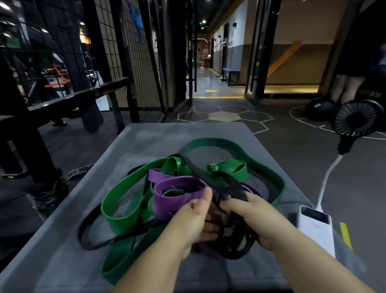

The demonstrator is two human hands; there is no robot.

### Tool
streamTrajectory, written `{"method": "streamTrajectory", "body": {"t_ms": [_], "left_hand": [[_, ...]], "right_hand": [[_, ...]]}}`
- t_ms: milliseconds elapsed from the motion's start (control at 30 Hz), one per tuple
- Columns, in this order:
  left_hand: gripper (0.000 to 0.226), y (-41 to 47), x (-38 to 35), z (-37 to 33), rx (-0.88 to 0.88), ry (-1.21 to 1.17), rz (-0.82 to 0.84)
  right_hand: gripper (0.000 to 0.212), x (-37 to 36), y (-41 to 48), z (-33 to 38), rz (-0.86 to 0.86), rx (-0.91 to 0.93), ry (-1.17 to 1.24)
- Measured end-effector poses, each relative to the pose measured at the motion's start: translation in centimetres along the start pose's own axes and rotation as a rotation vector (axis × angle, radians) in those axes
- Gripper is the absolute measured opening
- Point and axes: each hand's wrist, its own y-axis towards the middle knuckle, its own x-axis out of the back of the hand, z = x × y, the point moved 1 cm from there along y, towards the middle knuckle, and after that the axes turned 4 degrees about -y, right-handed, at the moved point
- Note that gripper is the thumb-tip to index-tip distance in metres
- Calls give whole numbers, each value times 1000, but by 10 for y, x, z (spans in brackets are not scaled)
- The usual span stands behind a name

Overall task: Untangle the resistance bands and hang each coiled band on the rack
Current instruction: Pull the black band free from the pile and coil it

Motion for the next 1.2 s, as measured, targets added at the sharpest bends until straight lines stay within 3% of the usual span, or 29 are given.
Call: {"method": "streamTrajectory", "body": {"t_ms": [200, 333, 400, 467, 567, 633, 733, 800, 1033, 1100, 1200], "left_hand": [[78, 12, 1, -8, 216, -234, 93], [36, 17, 3, -15, 213, -389, 70], [29, 23, -1, -25, 234, -384, 47], [31, 36, -6, -50, 183, -283, 3], [31, 56, -5, -102, 17, -101, -96], [31, 65, -3, -140, -64, -63, -135], [31, 77, 0, -191, -156, 25, -131], [29, 79, 1, -230, -242, 85, -143], [26, 55, 13, -381, -616, 117, -229], [23, 52, 14, -400, -612, 138, -210], [25, 51, 18, -400, -444, 180, -153]], "right_hand": [[17, -13, -14, -2, 178, 142, -435], [34, -12, -9, -6, 183, 123, -694], [58, -11, -12, -1, 197, 84, -663], [91, -9, -8, 12, 100, 48, -499], [104, 5, 26, 35, -143, -11, -341], [95, 12, 58, 52, -180, -1, -245], [45, 9, 85, 92, -147, 24, -113], [26, 9, 99, 115, -127, 49, -106], [18, 11, 135, 189, -104, 228, 23], [16, 11, 136, 211, -128, 293, 37], [26, 19, 136, 229, -314, 364, -144]]}}
